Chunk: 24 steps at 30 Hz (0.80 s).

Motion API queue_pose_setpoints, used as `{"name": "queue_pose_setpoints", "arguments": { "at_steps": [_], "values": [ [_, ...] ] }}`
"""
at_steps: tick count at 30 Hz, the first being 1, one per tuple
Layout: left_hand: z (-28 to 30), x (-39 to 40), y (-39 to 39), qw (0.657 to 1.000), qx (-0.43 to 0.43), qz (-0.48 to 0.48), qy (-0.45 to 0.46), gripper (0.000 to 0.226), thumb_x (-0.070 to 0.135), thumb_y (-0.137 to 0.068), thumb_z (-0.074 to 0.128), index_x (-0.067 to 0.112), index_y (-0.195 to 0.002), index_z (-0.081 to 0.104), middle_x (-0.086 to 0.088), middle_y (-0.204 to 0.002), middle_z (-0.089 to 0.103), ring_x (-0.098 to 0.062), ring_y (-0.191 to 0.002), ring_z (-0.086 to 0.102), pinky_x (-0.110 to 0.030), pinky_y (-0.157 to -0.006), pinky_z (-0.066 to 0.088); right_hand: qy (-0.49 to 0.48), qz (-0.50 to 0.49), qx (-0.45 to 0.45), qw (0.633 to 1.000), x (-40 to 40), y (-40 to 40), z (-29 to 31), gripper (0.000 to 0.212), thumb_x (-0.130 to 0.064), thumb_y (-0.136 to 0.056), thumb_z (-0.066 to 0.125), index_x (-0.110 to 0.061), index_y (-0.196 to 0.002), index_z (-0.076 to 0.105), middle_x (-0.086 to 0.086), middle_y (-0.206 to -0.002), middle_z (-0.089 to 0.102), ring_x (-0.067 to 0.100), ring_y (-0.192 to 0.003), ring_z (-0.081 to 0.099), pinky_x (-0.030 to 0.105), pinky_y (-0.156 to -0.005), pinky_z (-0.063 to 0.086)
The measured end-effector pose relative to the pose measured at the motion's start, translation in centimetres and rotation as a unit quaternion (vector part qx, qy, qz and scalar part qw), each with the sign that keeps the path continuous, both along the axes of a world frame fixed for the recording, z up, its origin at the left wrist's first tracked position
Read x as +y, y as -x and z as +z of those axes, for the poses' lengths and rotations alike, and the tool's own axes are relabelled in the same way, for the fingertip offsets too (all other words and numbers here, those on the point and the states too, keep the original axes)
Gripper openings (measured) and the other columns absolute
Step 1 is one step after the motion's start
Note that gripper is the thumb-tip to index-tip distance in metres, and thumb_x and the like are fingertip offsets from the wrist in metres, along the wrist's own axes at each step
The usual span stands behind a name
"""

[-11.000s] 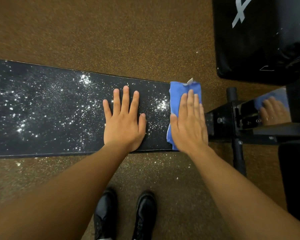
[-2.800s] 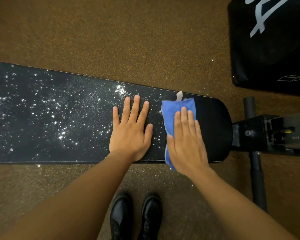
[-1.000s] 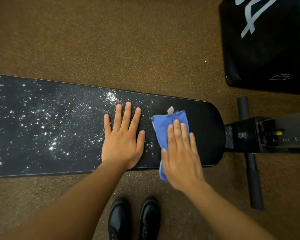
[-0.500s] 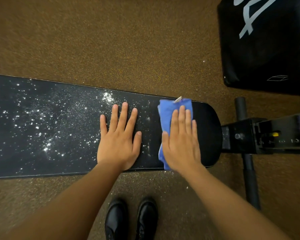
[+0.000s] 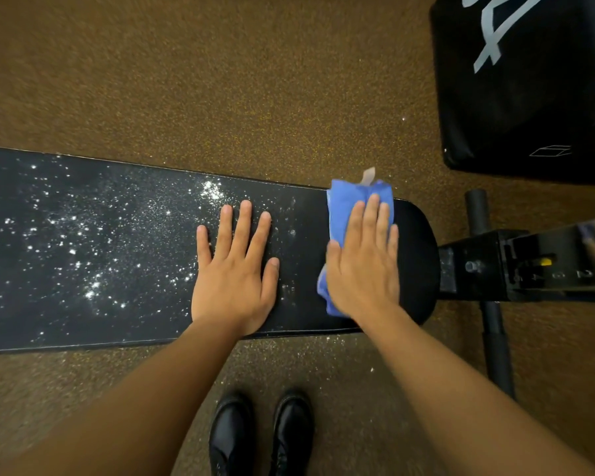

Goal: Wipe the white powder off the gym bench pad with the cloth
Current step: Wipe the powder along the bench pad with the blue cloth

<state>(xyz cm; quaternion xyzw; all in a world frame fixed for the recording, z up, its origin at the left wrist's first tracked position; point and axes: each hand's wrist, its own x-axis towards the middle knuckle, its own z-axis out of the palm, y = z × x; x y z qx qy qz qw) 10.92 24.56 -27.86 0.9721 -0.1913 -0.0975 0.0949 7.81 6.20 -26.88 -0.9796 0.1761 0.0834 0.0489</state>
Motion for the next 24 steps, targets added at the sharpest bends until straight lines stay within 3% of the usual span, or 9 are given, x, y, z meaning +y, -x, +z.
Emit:
{"name": "queue_pose_setpoints", "arguments": {
  "at_steps": [4,10,13,18,24],
  "values": [
    [-0.1,-0.1,0.0,1.000,0.000,0.006,-0.005,0.065,0.048,-0.098,0.014,0.023,-0.157,0.004,-0.003,-0.165,-0.006,-0.023,-0.150,-0.015,-0.054,-0.119,-0.005,-0.037,-0.027,-0.015,0.999,3.5,-3.0,0.0,0.070,-0.038,-0.100,0.024,-0.001,-0.154,-0.001,0.019,-0.163,-0.007,0.033,-0.150,-0.010,0.050,-0.121,0.001],
    [0.0,0.0,0.0,1.000,0.001,0.006,0.006,0.064,0.046,-0.097,0.016,0.023,-0.157,0.007,-0.002,-0.165,-0.004,-0.023,-0.150,-0.013,-0.055,-0.119,-0.003,-0.026,0.139,0.004,0.990,4.0,5.3,0.0,0.068,-0.039,-0.099,0.021,-0.002,-0.154,0.009,0.018,-0.162,0.001,0.032,-0.150,-0.001,0.052,-0.121,0.012],
    [-0.1,0.1,0.0,1.000,0.000,0.005,0.000,0.064,0.048,-0.098,0.016,0.024,-0.157,0.004,-0.002,-0.165,-0.005,-0.023,-0.150,-0.014,-0.055,-0.119,-0.003,-0.005,0.087,0.004,0.996,0.7,3.4,-0.3,0.068,-0.038,-0.098,0.021,-0.002,-0.154,0.010,0.018,-0.162,0.004,0.032,-0.150,0.002,0.053,-0.120,0.015],
    [-0.1,0.1,0.0,1.000,0.000,0.006,-0.003,0.065,0.048,-0.098,0.015,0.024,-0.157,0.004,-0.002,-0.165,-0.006,-0.023,-0.150,-0.014,-0.055,-0.119,-0.003,-0.021,0.017,-0.019,0.999,2.0,-4.0,-0.4,0.070,-0.037,-0.100,0.027,-0.001,-0.154,0.001,0.019,-0.163,-0.003,0.033,-0.150,-0.006,0.050,-0.122,0.002],
    [0.0,0.0,-0.1,1.000,0.003,0.004,0.006,0.065,0.046,-0.098,0.017,0.023,-0.157,0.006,-0.002,-0.165,-0.006,-0.023,-0.150,-0.014,-0.055,-0.119,-0.003,-0.022,0.153,-0.008,0.988,3.8,3.3,-0.2,0.068,-0.038,-0.099,0.021,-0.002,-0.155,0.006,0.017,-0.163,-0.001,0.031,-0.151,-0.003,0.050,-0.121,0.007]
  ]
}}
